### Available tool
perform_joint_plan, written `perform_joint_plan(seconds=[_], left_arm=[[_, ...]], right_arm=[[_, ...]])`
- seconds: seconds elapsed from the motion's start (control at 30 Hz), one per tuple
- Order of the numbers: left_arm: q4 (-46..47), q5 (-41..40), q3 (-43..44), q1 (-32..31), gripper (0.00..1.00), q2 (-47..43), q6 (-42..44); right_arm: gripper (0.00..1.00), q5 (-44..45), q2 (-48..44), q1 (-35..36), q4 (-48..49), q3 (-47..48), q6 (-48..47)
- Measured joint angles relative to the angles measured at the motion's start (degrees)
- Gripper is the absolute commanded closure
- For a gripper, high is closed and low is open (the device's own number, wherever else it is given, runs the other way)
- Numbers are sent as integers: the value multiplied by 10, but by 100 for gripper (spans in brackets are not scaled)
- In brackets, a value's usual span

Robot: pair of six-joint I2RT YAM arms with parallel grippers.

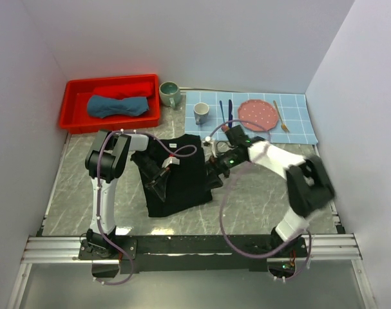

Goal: Roll the t-shirts
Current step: Roll the T-shirt to the center of the board.

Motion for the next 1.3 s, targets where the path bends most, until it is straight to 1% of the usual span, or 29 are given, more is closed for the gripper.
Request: perform_joint_plan(seconds=[0.07,0.17,0.2,0.3,0.33,0.37,0.4,0.57,0.73,0.87,0.97,1.03,1.17,1.3], left_arm=[[-1,0,0,0,99,0,2],[-3,1,0,0,99,0,11],[-5,1,1,-1,99,0,17],[-10,1,4,-2,99,0,30],[-10,1,4,-2,99,0,32],[-11,1,4,-2,99,0,33],[-11,1,4,-3,99,0,35],[-12,1,4,-3,99,0,41],[-19,1,8,-3,99,4,47],[-29,1,16,-3,99,13,51],[-30,0,17,-3,99,13,56],[-31,0,17,-3,99,13,58],[-32,-1,16,-3,99,13,60],[-32,-2,16,-3,99,13,62]], right_arm=[[0,37,-81,1,41,-40,-7],[0,93,-202,19,99,-114,-47],[0,118,-247,34,135,-155,-68],[0,170,-311,89,180,-239,-125],[0,184,-314,110,186,-254,-144],[2,205,-309,141,198,-269,-171],[3,214,-305,158,209,-277,-183],[8,285,-301,243,328,-326,-252],[7,328,-283,289,458,-361,-320],[7,364,-264,311,533,-395,-360],[7,410,-265,320,537,-399,-365],[7,435,-281,321,521,-396,-364],[7,461,-376,321,463,-394,-359],[6,445,-437,321,427,-378,-352]])
